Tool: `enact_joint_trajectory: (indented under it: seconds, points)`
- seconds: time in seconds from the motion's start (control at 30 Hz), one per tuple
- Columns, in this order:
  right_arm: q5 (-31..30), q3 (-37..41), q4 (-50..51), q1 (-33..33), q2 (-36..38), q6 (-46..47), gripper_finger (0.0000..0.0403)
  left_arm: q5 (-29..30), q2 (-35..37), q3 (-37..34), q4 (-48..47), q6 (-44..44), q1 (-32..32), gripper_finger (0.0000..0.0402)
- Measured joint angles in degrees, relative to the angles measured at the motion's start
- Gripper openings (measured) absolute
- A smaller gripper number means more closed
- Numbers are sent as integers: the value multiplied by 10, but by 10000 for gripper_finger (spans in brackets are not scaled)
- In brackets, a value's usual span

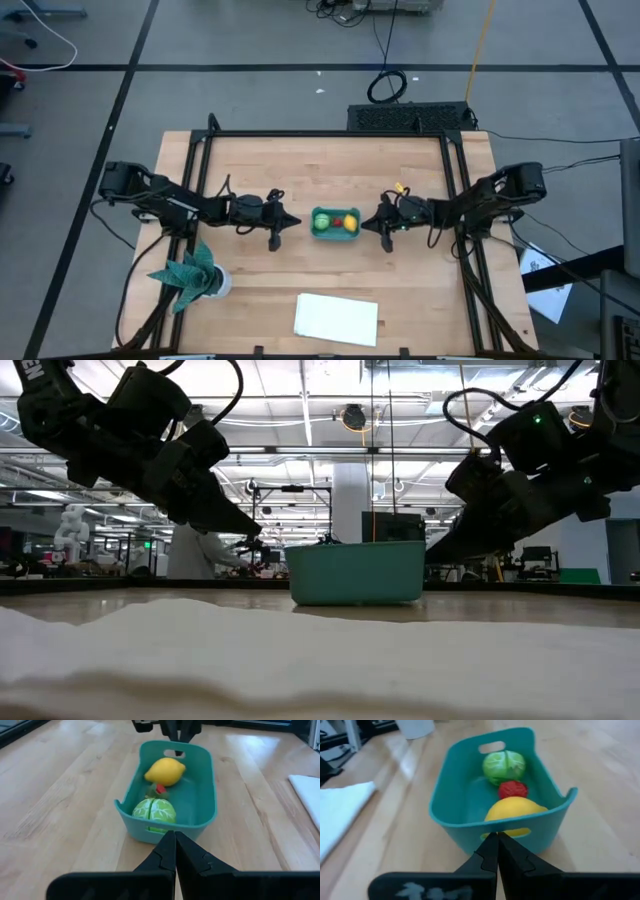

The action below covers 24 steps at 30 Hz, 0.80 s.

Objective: Pick and placing Produce into tupperware
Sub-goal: Adjust the green bin

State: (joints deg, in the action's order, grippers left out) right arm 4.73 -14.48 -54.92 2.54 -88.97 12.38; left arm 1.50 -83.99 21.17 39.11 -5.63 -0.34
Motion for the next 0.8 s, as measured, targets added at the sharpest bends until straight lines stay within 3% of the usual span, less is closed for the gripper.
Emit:
enact_joint_trajectory:
  seconds: [0.8]
  points:
    - [-4,-5,12,1,0,0,0,-2,0,0,-1,-5,0,1]
